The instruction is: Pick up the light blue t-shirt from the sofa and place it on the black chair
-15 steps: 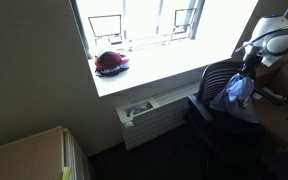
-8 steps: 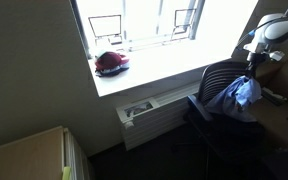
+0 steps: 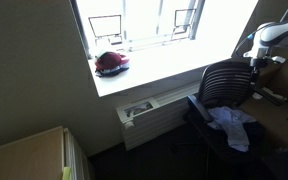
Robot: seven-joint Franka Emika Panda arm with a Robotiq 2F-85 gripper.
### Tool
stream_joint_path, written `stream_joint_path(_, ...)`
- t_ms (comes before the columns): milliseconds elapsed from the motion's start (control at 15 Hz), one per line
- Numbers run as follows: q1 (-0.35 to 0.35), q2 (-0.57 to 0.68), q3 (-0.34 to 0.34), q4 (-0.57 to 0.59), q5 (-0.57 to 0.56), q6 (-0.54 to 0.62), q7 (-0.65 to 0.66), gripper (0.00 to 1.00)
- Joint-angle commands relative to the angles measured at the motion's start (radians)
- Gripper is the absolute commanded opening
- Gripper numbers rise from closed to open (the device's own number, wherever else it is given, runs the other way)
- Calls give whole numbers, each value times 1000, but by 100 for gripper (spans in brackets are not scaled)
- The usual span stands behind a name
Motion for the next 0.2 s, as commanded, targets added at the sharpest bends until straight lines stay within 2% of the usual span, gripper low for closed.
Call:
stream_joint_path(0, -5, 2, 8, 4, -3, -3, 3, 41)
stream_joint_path(133, -4, 1, 9, 6, -3, -4, 3, 41)
